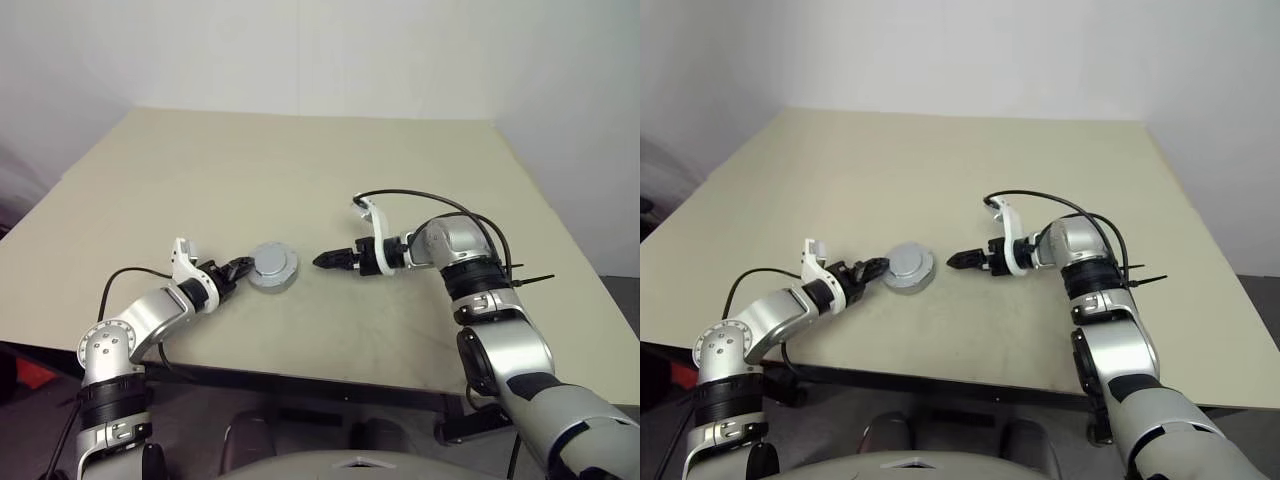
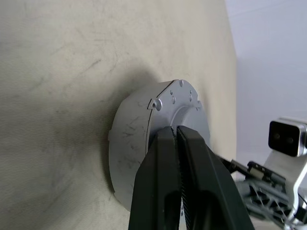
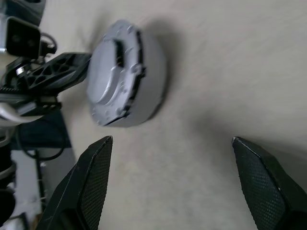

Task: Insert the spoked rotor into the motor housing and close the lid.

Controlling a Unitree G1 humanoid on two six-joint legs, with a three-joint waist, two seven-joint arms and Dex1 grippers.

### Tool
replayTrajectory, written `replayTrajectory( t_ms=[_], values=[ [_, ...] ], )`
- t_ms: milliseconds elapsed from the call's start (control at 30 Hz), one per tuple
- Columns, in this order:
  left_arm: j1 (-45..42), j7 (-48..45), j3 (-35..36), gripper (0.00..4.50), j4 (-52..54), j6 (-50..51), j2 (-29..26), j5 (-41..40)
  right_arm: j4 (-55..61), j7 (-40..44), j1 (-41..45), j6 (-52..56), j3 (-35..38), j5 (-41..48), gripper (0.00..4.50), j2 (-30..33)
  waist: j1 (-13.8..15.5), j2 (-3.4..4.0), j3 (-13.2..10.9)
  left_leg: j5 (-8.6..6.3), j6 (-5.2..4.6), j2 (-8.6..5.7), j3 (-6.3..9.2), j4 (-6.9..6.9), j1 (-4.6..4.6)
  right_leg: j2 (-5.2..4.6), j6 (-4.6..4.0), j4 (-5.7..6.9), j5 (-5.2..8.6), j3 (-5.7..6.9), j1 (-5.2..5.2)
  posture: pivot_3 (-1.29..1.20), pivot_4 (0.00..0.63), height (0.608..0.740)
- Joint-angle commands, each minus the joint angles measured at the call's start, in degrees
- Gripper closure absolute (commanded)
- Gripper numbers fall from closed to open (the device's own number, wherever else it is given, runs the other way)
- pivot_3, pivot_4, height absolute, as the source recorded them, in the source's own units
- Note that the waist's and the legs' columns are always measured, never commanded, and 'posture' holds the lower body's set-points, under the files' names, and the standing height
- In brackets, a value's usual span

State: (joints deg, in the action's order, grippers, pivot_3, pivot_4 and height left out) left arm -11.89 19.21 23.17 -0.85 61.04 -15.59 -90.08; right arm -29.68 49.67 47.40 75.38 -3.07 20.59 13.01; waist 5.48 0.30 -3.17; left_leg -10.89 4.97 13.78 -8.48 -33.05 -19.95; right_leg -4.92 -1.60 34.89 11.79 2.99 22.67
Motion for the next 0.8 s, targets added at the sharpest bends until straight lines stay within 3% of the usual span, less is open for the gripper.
replayTrajectory(
  t_ms=[33, 367, 800],
  values=[
    [0.4, 0.1, -0.2, 4.36, 1.7, -0.6, -0.9, -0.9, -0.1, -2.5, -0.6, 0.9, 0.1, 1.8, 0.02, -4.0, -0.1, -0.02, 0.0, 0.0, 0.01, 0.01, 0.0, 0.0, 0.03, 0.01, 0.0, 0.01, 0.0, 0.0, -0.02, 0.0, 0.0, 0.74],
    [2.0, 1.1, 0.0, 4.36, 3.5, -1.7, -2.4, -1.7, -14.9, -12.1, 5.6, -8.5, 8.6, 1.1, 0.02, -13.2, -1.5, -0.18, 0.2, 0.16, 0.29, 0.11, -0.02, 0.02, 0.79, 0.09, 0.32, 0.53, 0.21, -0.09, -0.26, 0.0, 0.0, 0.74],
    [2.5, 1.2, -0.6, 4.36, 3.8, -3.2, -3.1, -1.5, -17.2, -15.9, 9.1, -7.4, 13.9, 4.1, 0.02, -18.8, -1.5, -0.18, 0.2, 0.24, 0.43, 0.13, 0.02, 0.13, 0.7, 0.17, -0.1, 0.59, 0.05, -0.08, 0.12, 0.0, 0.0, 0.74]
  ],
)
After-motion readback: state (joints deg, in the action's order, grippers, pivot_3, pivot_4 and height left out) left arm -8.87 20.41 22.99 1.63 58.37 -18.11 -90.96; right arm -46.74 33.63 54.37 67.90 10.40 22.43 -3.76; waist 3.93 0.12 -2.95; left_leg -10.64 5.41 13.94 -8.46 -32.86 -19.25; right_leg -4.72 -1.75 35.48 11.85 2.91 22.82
